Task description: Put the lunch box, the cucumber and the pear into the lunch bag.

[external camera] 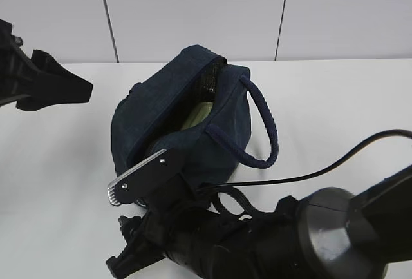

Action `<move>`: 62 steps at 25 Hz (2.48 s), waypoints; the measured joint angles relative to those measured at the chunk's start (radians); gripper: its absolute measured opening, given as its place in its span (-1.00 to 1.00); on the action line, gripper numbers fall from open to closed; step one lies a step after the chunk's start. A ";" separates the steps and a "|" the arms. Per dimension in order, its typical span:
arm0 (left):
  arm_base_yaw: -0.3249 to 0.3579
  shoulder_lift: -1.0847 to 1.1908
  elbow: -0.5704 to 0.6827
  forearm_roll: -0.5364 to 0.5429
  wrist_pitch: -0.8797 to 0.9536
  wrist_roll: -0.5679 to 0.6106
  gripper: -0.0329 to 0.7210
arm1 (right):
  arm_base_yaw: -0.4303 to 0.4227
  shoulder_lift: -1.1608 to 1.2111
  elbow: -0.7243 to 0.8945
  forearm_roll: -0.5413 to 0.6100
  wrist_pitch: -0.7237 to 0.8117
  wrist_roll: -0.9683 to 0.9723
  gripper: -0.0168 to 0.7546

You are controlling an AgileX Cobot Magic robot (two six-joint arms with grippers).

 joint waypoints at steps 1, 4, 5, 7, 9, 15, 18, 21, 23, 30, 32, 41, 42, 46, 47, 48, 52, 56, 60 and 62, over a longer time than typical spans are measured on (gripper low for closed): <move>0.000 0.000 0.000 0.000 0.000 0.000 -0.09 | 0.000 0.002 0.000 0.010 0.000 -0.005 0.02; 0.000 0.000 0.000 0.000 0.000 0.000 -0.09 | 0.000 0.007 0.000 0.024 -0.014 -0.023 -0.14; 0.000 0.000 0.000 0.000 0.000 0.000 -0.09 | 0.000 0.007 0.000 0.026 -0.018 -0.026 -0.21; 0.000 0.000 0.000 0.000 0.000 0.000 -0.09 | 0.000 0.007 -0.002 0.027 -0.025 -0.027 -0.28; 0.000 0.000 0.000 0.000 0.000 0.000 -0.09 | 0.000 0.007 -0.002 0.028 -0.027 -0.027 -0.31; 0.000 0.000 0.000 0.000 0.001 0.000 -0.10 | 0.000 0.007 -0.002 0.029 -0.031 -0.030 -0.33; 0.000 0.000 0.000 0.000 0.001 0.000 -0.11 | 0.000 0.007 -0.002 0.031 -0.038 -0.032 -0.36; 0.000 0.000 0.000 0.000 0.001 0.000 -0.12 | 0.000 0.007 -0.002 0.039 -0.049 -0.032 -0.42; 0.000 0.000 0.000 0.000 0.001 0.000 -0.12 | 0.000 0.007 -0.002 0.043 -0.051 -0.032 -0.46; 0.000 0.000 0.000 0.000 0.001 0.000 -0.12 | 0.000 0.007 -0.002 0.054 -0.049 -0.032 -0.95; 0.000 0.000 0.000 0.000 0.001 0.000 -0.12 | 0.000 0.002 -0.002 0.057 -0.020 -0.033 -0.96; 0.000 0.000 0.000 0.000 0.000 0.000 -0.14 | 0.000 -0.165 -0.002 0.062 0.073 -0.096 -0.96; 0.000 0.000 0.000 0.001 0.000 0.000 -0.14 | 0.000 -0.180 -0.002 0.076 0.081 -0.112 -0.96; -0.001 0.000 0.000 0.002 0.000 0.000 -0.14 | 0.000 -0.229 -0.002 0.168 0.100 -0.224 -0.96; -0.001 0.000 0.000 0.005 0.000 0.000 -0.14 | 0.000 -0.242 -0.002 0.190 0.102 -0.255 -0.96; -0.001 0.000 0.000 0.011 0.000 0.000 -0.15 | 0.000 -0.254 -0.002 0.208 0.103 -0.287 -0.96; -0.001 0.000 0.000 0.048 0.000 0.000 -0.15 | 0.000 -0.290 -0.036 0.313 0.105 -0.425 -0.96; -0.001 0.000 0.000 0.097 0.000 0.001 -0.18 | 0.000 -0.296 -0.097 0.494 0.105 -0.621 -0.96; 0.000 0.000 0.023 0.113 -0.037 0.003 -0.24 | 0.000 -0.296 -0.151 0.674 0.094 -0.826 -0.96; 0.014 0.001 0.040 0.091 -0.054 0.039 -0.26 | 0.000 -0.296 -0.164 0.732 0.084 -0.895 -0.96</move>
